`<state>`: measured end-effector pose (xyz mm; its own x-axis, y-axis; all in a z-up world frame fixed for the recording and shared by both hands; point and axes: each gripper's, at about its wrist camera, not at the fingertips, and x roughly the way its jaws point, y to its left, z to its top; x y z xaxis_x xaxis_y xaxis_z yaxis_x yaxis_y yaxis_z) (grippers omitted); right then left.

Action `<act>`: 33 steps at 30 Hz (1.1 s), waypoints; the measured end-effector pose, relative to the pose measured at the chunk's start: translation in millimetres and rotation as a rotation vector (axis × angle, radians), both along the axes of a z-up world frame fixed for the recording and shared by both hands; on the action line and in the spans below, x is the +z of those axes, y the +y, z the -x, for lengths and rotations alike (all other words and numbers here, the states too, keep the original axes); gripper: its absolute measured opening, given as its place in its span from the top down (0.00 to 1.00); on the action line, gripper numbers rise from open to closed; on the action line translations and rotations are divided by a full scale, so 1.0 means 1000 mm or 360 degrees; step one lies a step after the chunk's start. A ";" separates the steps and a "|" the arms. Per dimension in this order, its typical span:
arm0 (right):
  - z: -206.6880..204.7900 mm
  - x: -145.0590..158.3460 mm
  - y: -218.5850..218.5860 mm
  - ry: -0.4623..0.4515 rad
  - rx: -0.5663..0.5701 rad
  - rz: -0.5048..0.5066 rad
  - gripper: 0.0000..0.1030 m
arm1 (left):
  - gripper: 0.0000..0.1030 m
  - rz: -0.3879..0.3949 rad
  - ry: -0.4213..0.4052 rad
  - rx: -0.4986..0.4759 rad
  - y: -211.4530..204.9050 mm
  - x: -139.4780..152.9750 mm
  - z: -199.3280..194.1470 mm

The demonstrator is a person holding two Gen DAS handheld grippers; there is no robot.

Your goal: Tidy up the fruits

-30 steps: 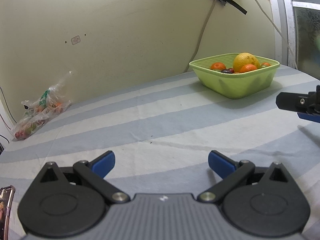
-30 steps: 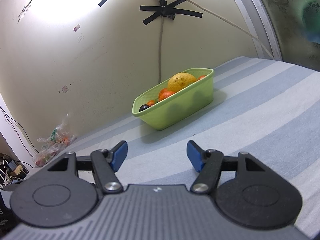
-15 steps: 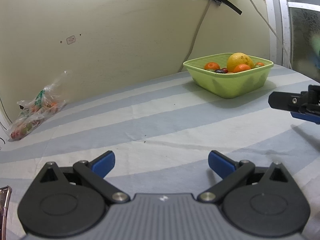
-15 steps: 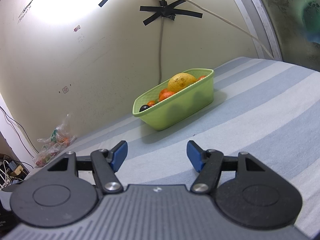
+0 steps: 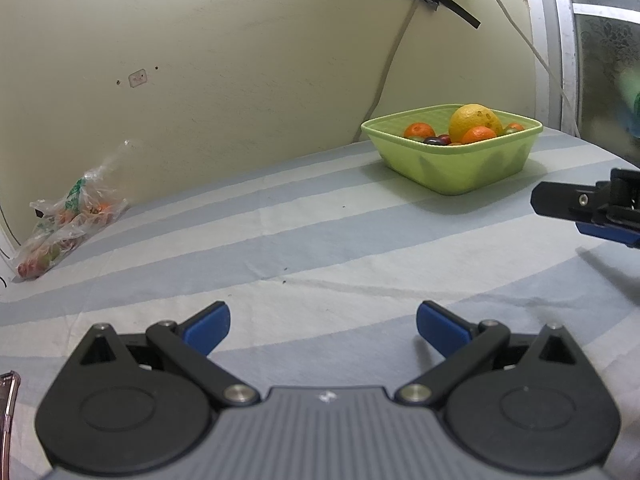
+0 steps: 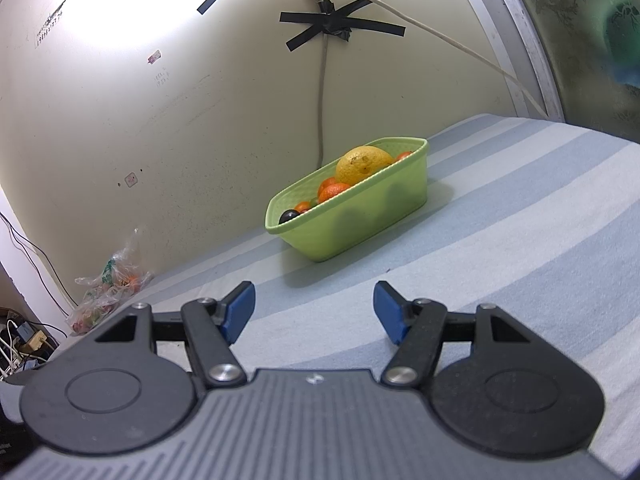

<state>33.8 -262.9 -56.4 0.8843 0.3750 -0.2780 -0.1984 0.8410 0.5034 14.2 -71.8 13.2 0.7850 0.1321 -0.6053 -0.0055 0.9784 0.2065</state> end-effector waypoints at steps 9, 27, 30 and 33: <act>0.000 0.000 0.000 0.0000 0.0001 0.0000 0.34 | 0.00 0.0007 0.0011 -0.0016 -0.001 0.000 0.000; -0.001 0.000 0.000 0.0002 0.0001 -0.0001 0.34 | 0.00 0.0009 0.0018 -0.0028 -0.002 0.001 -0.001; -0.001 0.000 0.000 0.0001 0.0000 -0.0002 0.34 | 0.00 0.0010 0.0019 -0.0029 -0.002 0.001 -0.001; -0.001 0.000 0.000 0.0001 0.0000 -0.0002 0.34 | 0.00 0.0009 0.0020 -0.0028 -0.002 0.001 -0.001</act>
<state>34.5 -262.5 -56.5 0.8841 0.3754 -0.2782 -0.1980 0.8403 0.5046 15.1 -73.7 14.0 0.7794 0.1151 -0.6158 0.0141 0.9795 0.2009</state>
